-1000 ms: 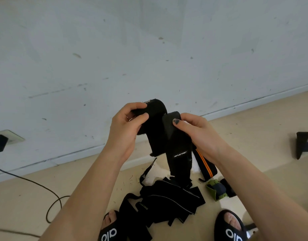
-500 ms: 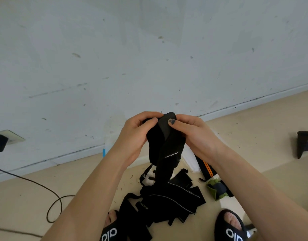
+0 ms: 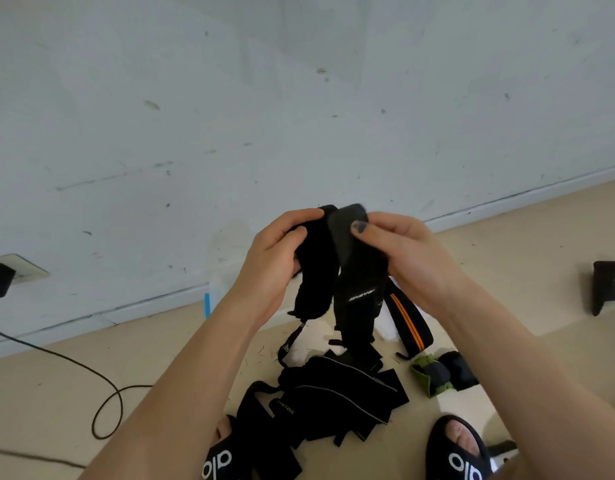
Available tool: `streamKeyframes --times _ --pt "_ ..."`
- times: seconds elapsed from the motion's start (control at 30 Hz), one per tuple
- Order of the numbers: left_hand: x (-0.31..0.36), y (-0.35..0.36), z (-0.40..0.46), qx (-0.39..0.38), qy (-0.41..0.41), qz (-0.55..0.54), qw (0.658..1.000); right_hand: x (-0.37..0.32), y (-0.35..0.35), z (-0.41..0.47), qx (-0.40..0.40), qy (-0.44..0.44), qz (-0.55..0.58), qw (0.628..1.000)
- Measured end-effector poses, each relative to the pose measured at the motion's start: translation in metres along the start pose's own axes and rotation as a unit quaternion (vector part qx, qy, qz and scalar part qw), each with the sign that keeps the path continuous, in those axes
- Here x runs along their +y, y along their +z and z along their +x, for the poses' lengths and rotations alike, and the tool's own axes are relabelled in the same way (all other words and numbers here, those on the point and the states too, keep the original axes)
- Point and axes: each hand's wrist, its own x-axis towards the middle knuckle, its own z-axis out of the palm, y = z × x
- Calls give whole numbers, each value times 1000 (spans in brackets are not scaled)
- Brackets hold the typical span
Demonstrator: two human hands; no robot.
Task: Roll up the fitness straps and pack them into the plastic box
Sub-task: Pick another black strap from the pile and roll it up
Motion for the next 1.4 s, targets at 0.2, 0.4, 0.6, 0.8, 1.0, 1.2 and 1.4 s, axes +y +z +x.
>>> streamKeyframes --times 0.2,0.4,0.6,0.8,1.0,1.2,1.4 --pt "2 9 -3 -41 -10 -8 999 13 18 -2 26 -9 -61 998" --pt "-2 9 -2 -9 27 32 999 17 19 -1 57 3 -53 997" --pt "-2 11 -4 13 34 62 997 19 21 -1 71 18 -37 997" --pt "-1 12 -3 28 46 71 996 20 25 -1 92 25 -25 995" --pt "-1 13 -4 36 62 103 992 20 24 -1 129 21 -13 991" --pt "1 15 -4 36 65 104 992 19 28 -2 125 4 -5 992" --pt "2 15 -5 48 69 115 990 20 29 -2 126 6 -6 992"
